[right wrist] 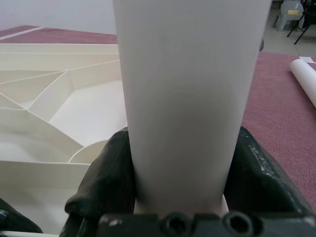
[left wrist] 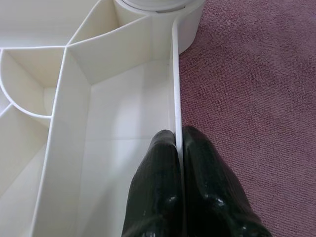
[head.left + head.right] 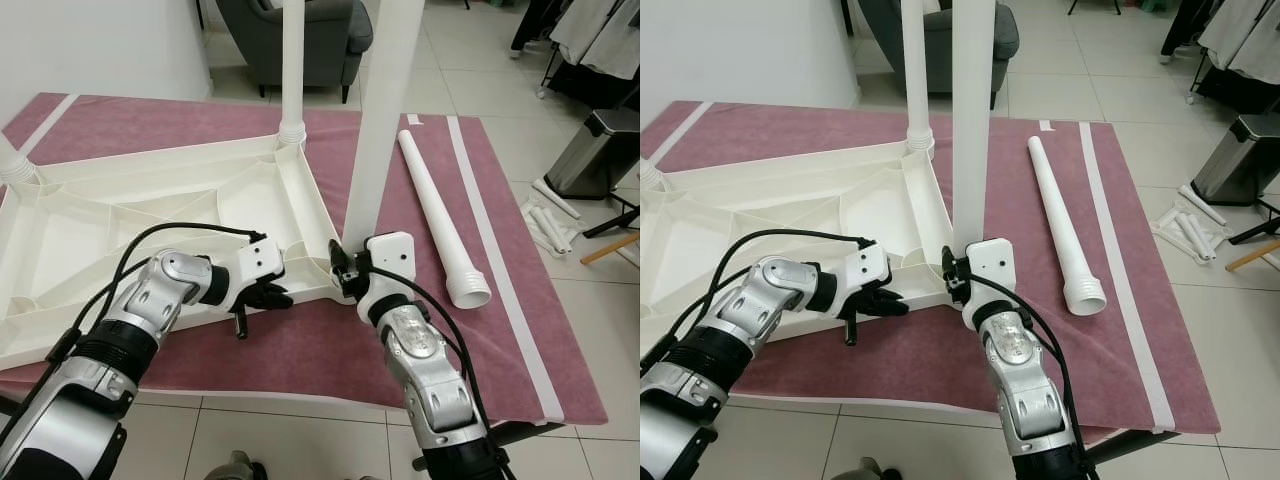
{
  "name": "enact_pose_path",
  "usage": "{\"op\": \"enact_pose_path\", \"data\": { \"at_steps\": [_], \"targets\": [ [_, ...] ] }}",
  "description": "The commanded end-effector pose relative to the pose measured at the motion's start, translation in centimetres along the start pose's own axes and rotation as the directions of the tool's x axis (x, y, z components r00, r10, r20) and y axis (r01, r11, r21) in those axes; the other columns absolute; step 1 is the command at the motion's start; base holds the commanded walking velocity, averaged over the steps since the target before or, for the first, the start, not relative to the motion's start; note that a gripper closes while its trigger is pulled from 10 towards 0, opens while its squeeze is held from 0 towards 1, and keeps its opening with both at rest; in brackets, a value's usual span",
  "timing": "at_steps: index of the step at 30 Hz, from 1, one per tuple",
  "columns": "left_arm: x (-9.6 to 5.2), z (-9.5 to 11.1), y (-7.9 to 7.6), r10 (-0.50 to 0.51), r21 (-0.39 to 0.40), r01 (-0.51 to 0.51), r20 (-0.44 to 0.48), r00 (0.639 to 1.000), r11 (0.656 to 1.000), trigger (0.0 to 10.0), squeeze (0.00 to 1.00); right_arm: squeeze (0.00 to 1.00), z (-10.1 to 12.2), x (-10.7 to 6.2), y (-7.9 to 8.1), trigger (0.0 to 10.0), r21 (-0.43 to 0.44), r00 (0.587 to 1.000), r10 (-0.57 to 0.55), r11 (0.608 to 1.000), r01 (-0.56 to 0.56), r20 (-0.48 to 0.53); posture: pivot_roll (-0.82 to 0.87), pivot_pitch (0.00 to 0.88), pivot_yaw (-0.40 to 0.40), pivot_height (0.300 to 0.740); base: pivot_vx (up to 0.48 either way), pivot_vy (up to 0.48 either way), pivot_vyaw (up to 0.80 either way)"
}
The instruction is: Building children table
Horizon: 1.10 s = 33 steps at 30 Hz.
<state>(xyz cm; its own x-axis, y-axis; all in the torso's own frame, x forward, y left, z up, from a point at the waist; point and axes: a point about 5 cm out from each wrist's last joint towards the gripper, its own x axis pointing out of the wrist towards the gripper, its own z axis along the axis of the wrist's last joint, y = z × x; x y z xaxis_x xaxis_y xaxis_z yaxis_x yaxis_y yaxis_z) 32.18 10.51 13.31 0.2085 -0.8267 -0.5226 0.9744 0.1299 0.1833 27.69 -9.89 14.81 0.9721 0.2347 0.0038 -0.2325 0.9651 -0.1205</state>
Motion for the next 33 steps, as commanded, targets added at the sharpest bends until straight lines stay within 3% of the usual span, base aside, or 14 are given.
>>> {"op": "enact_pose_path", "data": {
  "at_steps": [1, 6, 15, 17, 18, 19, 26, 31, 32, 33],
  "targets": [
    [-0.5, 0.5, 0.5, 0.07, 0.01, -0.071, 0.056, 0.996, 0.997, 0.0, 0.0, 0.0, -3.8, -0.5, -0.7, 0.0, 0.011, 0.976, 0.031, 1.0, -0.029, -0.217, 0.08, 0.064, 0.046, 0.74, 0.0, 0.0, 0.0],
    [-0.4, 0.6, 0.4, 0.067, 0.015, -0.068, 0.065, 0.996, 0.998, 0.0, 0.0, 0.0, -3.7, -0.2, -1.7, 0.0, -0.027, 0.972, 0.115, 0.992, -0.123, -0.203, 0.09, 0.061, 0.039, 0.74, 0.0, 0.0, 0.0],
    [-0.5, 0.6, 0.4, 0.075, 0.008, -0.075, 0.068, 0.995, 0.997, 0.0, 0.0, 0.0, -5.5, -1.2, -1.5, 0.0, -0.03, 0.966, 0.058, 0.997, -0.067, -0.252, 0.09, 0.059, 0.037, 0.74, 0.0, 0.0, 0.0],
    [-0.5, 0.6, 0.4, 0.077, 0.006, -0.077, 0.068, 0.995, 0.997, 0.0, 0.0, 0.0, -6.1, -1.2, -1.7, 0.0, -0.029, 0.954, -0.067, 0.998, 0.061, -0.291, 0.09, 0.058, 0.038, 0.74, 0.0, 0.0, 0.0],
    [-0.5, 0.6, 0.4, 0.077, 0.006, -0.077, 0.068, 0.995, 0.997, 0.0, 0.0, 0.0, -6.1, -1.2, -1.7, 0.0, -0.029, 0.954, -0.067, 0.998, 0.061, -0.291, 0.09, 0.058, 0.038, 0.74, 0.0, 0.0, 0.0],
    [-0.4, 0.6, 0.5, 0.079, 0.003, -0.079, 0.069, 0.994, 0.997, 0.0, 0.0, 0.0, -6.7, -1.2, -1.9, 0.0, -0.033, 0.915, -0.219, 0.975, 0.221, -0.339, 0.08, 0.057, 0.041, 0.74, 0.0, 0.0, 0.0],
    [-0.2, 0.7, 0.5, 0.08, 0.0, -0.08, 0.071, 0.994, 0.997, 0.0, 0.0, 0.0, -6.8, -1.3, -2.0, 0.0, -0.075, 0.865, -0.36, 0.931, 0.357, -0.349, 0.08, 0.058, 0.041, 0.74, 0.0, 0.0, 0.0],
    [-0.3, 0.6, 0.6, 0.086, -0.003, -0.086, 0.068, 0.994, 0.996, 0.0, 0.0, 0.0, -6.5, -1.2, -1.5, 0.0, -0.06, 0.864, -0.383, 0.921, 0.386, -0.326, 0.09, 0.06, 0.039, 0.74, 0.0, 0.0, 0.0],
    [-0.3, 0.6, 0.6, 0.089, -0.003, -0.089, 0.067, 0.994, 0.996, 0.0, 0.0, 0.0, -6.3, -1.1, -1.3, 6.4, -0.05, 0.871, -0.376, 0.924, 0.38, -0.317, 0.09, 0.06, 0.039, 0.74, 0.0, 0.0, 0.0],
    [-0.3, 0.6, 0.6, 0.089, -0.003, -0.089, 0.067, 0.994, 0.996, 0.0, 0.0, 0.0, -6.3, -1.1, -1.3, 6.4, -0.05, 0.871, -0.376, 0.924, 0.38, -0.317, 0.09, 0.06, 0.039, 0.74, 0.0, 0.0, 0.0]
  ]
}}
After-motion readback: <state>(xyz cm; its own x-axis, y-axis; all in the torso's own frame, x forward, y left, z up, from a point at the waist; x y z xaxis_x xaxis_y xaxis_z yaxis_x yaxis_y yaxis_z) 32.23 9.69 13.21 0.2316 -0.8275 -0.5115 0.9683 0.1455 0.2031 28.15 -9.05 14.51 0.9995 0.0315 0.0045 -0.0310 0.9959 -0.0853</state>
